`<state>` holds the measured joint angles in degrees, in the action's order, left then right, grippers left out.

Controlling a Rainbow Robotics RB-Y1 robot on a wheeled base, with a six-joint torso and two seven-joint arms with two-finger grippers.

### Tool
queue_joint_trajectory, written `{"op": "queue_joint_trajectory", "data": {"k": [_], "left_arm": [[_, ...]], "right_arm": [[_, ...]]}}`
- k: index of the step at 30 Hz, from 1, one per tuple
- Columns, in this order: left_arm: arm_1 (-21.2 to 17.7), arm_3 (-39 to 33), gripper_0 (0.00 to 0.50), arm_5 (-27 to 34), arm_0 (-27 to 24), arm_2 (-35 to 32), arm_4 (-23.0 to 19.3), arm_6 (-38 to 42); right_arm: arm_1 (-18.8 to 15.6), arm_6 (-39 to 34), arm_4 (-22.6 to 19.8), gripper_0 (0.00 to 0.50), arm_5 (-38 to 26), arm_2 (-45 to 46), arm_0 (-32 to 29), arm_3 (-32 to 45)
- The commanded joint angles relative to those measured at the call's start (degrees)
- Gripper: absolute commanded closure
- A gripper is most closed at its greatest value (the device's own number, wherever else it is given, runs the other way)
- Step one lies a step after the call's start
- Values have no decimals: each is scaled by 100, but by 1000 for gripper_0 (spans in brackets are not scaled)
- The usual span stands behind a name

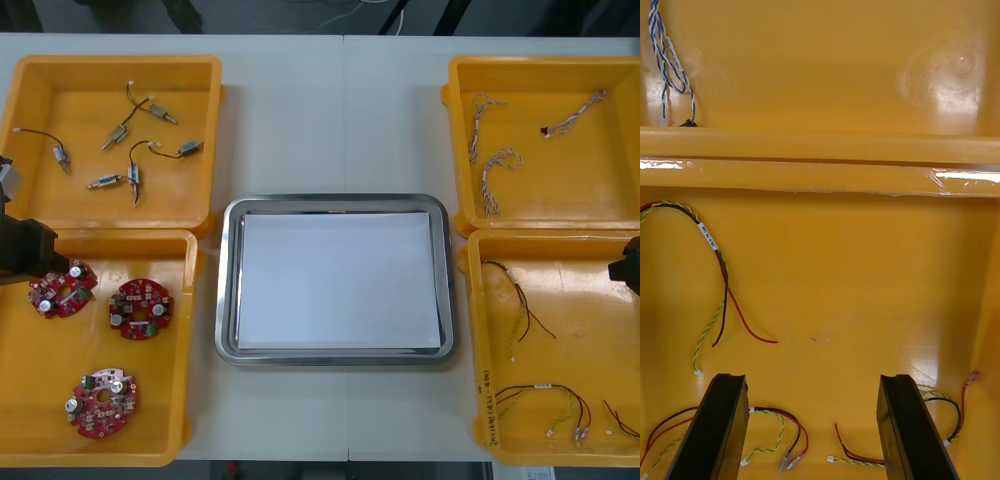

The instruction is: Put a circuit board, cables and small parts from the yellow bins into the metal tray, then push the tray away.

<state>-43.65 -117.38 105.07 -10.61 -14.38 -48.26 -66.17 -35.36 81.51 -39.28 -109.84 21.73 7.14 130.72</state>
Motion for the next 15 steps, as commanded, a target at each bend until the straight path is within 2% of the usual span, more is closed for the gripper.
{"op": "queue_joint_trajectory", "data": {"k": [1,15], "left_arm": [[-267,-31,0,49,-161,-180,-52,-124],[-267,-31,0,49,-161,-180,-52,-124]], "right_arm": [[-59,-197,-36,0,-16,165,-72,129],[-59,-197,-36,0,-16,165,-72,129]]}}
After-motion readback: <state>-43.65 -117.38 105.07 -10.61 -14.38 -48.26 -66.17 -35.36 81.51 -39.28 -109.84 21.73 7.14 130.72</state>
